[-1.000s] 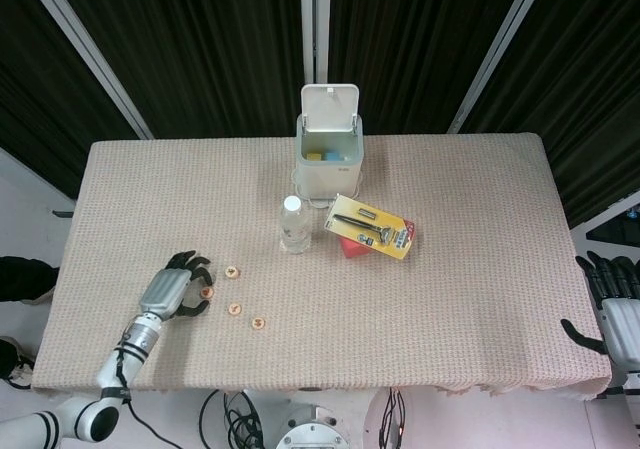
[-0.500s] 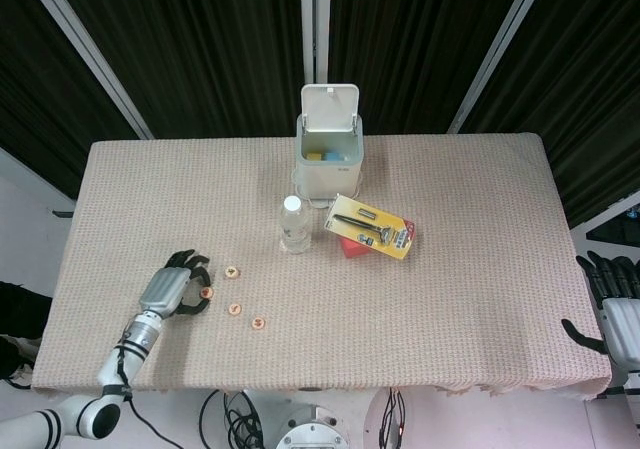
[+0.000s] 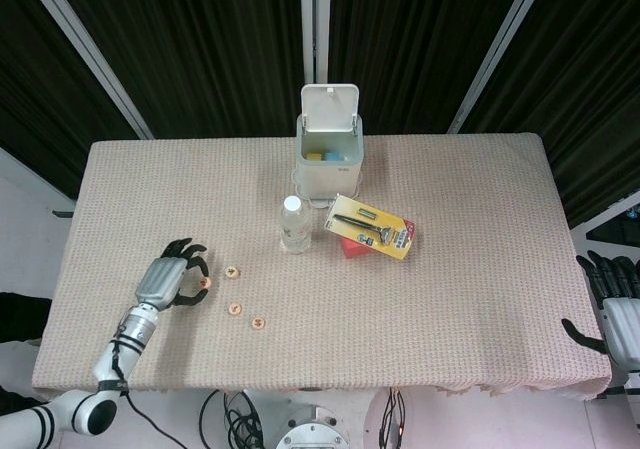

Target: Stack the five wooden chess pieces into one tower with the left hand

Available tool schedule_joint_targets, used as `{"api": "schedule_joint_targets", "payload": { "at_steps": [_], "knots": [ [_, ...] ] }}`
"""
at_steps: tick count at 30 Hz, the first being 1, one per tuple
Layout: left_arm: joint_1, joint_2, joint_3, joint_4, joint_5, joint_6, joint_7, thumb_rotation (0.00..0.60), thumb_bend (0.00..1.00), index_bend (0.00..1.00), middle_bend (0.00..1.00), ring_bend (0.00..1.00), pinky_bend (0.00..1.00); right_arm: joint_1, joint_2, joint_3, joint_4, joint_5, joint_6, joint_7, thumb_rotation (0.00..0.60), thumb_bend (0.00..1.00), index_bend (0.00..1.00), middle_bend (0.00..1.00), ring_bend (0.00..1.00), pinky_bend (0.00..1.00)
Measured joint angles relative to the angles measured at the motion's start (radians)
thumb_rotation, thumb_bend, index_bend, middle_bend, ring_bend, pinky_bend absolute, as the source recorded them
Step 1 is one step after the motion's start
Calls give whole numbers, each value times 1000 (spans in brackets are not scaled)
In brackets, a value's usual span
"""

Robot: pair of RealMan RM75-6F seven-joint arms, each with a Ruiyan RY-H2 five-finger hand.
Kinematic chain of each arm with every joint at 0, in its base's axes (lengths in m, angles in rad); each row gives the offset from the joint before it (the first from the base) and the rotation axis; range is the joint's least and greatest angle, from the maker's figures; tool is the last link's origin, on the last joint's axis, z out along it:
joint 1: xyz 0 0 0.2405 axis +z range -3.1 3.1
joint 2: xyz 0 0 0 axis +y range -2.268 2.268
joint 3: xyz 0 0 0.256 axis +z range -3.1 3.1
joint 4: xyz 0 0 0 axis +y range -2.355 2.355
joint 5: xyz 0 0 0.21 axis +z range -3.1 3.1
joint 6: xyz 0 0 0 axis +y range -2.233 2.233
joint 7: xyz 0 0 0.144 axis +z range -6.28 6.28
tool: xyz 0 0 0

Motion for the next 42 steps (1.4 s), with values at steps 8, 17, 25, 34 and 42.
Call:
{"api": "schedule_joint_targets", "payload": {
  "at_steps": [8, 17, 25, 34, 42],
  "knots": [
    [-53, 11, -39, -50, -59, -64, 32, 600, 284, 505, 169, 0, 0, -2, -3, -2, 6, 2, -2, 5, 600, 176, 0, 0, 0, 0],
    [-99, -22, -60, -45, -102, -96, 70, 600, 284, 504, 170, 0, 0, -2, -3, -1, 15, 6, -5, 16, 600, 176, 0, 0, 0, 0],
    [-112, -49, -55, -14, -140, -110, 89, 600, 287, 503, 170, 0, 0, -5, -3, -1, 29, 9, -5, 32, 600, 176, 0, 0, 0, 0],
    [-124, -68, -56, 9, -142, -106, 91, 600, 289, 498, 171, 0, 0, -4, -6, -1, 37, 12, -11, 45, 600, 176, 0, 0, 0, 0],
    [-129, -71, -56, 23, -142, -106, 86, 600, 290, 487, 170, 0, 0, -4, -5, -1, 38, 13, -13, 46, 600, 176, 0, 0, 0, 0]
  ]
}}
